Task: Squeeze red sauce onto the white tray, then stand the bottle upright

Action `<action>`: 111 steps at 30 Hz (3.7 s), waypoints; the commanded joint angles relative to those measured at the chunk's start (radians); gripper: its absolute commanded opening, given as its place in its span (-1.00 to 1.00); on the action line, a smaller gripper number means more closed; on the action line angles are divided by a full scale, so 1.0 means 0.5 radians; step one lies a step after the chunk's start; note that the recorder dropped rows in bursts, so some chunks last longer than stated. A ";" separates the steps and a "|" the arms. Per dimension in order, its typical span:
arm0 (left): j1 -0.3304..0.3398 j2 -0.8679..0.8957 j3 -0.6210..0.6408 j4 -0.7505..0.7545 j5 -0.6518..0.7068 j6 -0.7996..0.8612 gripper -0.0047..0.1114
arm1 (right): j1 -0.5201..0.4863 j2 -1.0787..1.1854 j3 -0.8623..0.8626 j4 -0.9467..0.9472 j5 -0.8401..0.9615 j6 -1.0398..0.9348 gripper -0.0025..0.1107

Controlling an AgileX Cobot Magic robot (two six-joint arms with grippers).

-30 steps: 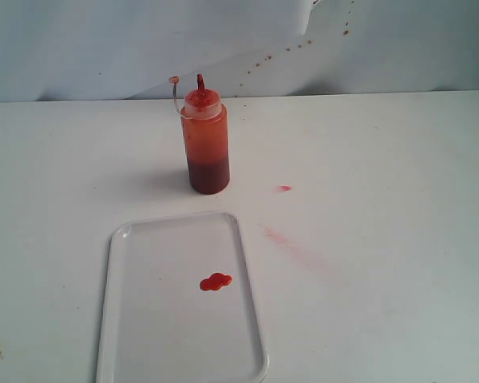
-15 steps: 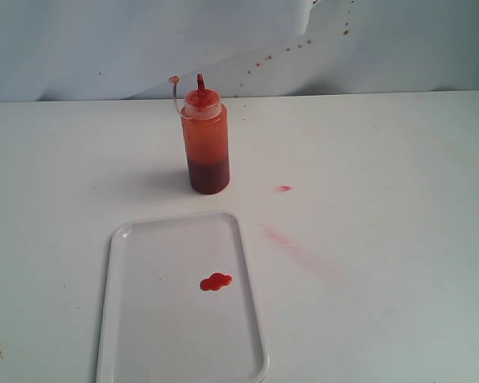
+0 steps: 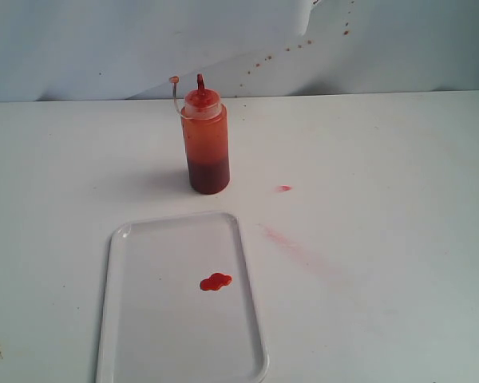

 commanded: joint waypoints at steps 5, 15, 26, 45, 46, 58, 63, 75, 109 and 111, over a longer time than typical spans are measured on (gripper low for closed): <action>0.000 -0.005 0.102 -0.168 -0.011 0.212 -0.92 | -0.003 -0.006 0.013 -0.005 0.004 -0.005 -0.96; 0.000 -0.005 0.102 -0.210 0.136 0.455 -0.92 | -0.003 -0.006 0.013 -0.005 0.004 -0.005 -0.96; 0.003 -0.005 0.102 -0.210 0.341 0.609 -0.92 | -0.003 -0.006 0.013 -0.005 0.004 -0.005 -0.96; 0.003 -0.005 0.102 -0.241 0.321 0.600 -0.92 | -0.003 -0.006 0.013 -0.005 0.004 -0.005 -0.96; 0.003 -0.005 0.102 -0.241 0.321 0.600 -0.92 | -0.003 -0.006 0.013 -0.005 0.004 -0.005 -0.96; 0.003 -0.005 0.102 -0.241 0.321 0.604 -0.92 | -0.003 -0.006 0.013 -0.005 0.004 -0.005 -0.96; 0.003 -0.005 0.102 -0.241 0.321 0.604 -0.92 | -0.003 -0.006 0.013 -0.005 0.004 -0.005 -0.96; 0.003 -0.005 0.102 -0.241 0.321 0.604 -0.92 | 0.001 -0.147 0.013 -0.005 0.003 -0.005 -0.96; 0.003 -0.005 0.102 -0.216 0.321 0.604 -0.92 | -0.837 -0.153 0.013 0.193 0.037 -0.001 -0.96; 0.003 -0.005 0.102 -0.216 0.321 0.604 -0.92 | -0.837 -0.153 0.013 0.193 0.037 -0.001 -0.96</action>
